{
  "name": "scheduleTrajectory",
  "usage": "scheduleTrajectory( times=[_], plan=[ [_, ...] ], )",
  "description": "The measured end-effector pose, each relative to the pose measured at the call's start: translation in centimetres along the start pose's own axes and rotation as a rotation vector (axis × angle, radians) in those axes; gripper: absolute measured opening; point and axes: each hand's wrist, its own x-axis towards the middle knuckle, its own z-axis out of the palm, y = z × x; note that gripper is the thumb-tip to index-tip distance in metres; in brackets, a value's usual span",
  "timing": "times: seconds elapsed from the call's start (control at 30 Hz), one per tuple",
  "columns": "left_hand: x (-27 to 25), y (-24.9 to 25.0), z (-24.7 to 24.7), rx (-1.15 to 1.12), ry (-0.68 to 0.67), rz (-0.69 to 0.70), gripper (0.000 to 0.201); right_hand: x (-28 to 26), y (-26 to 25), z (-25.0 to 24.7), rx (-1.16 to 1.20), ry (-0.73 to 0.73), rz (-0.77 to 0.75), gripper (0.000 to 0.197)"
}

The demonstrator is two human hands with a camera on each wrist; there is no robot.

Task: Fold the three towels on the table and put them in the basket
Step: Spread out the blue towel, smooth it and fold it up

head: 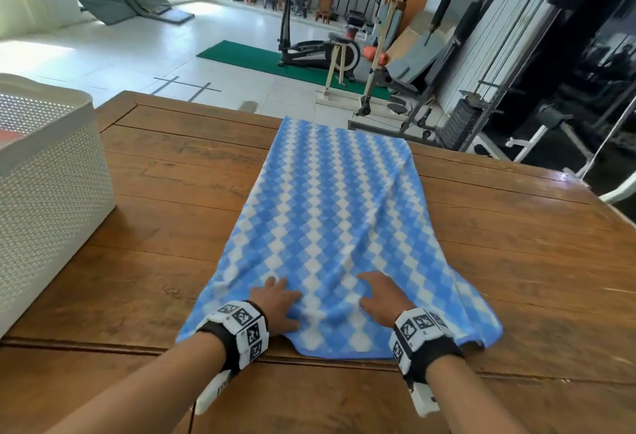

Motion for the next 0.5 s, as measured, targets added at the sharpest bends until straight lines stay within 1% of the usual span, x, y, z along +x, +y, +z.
scheduleTrajectory(
  times=[0.07, 0.13, 0.17, 0.2, 0.23, 0.3, 0.37, 0.43, 0.5],
  plan=[
    [-0.2, 0.4, 0.5, -0.009, -0.035, -0.04, 0.073, -0.3, 3.4, -0.3, -0.149, -0.017, 0.174, 0.068],
    [-0.4, 1.0, 0.6, -0.02, -0.066, -0.084, 0.083, -1.0, 6.6, 0.0, -0.173, -0.086, 0.352, 0.08],
    [-0.4, 1.4, 0.6, -0.02, -0.075, -0.109, 0.088, -1.4, 7.9, 0.1, -0.164, -0.122, 0.408, 0.085],
    [-0.4, 1.9, 0.7, -0.02, -0.084, -0.135, 0.092, -1.8, 8.8, 0.4, -0.174, -0.142, 0.429, 0.088],
    [-0.4, 2.4, 0.5, -0.021, -0.1, -0.161, 0.096, -2.3, 9.4, 0.5, -0.217, -0.147, 0.417, 0.089],
    [-0.3, 3.6, -0.3, -0.006, -0.136, -0.207, 0.101, -3.1, 9.9, 0.3, -0.345, -0.128, 0.317, 0.083],
    [-0.4, 5.4, -1.3, 0.057, -0.134, -0.228, 0.096, -3.7, 10.2, 0.0, -0.378, -0.137, 0.203, 0.073],
    [-0.2, 8.0, -1.5, 0.081, -0.043, -0.204, 0.083, -3.8, 11.0, -0.6, -0.289, -0.15, 0.142, 0.066],
    [0.2, 10.9, -0.9, -0.002, 0.044, -0.136, 0.077, -3.6, 12.6, -1.3, -0.118, -0.114, 0.12, 0.056]
  ],
)
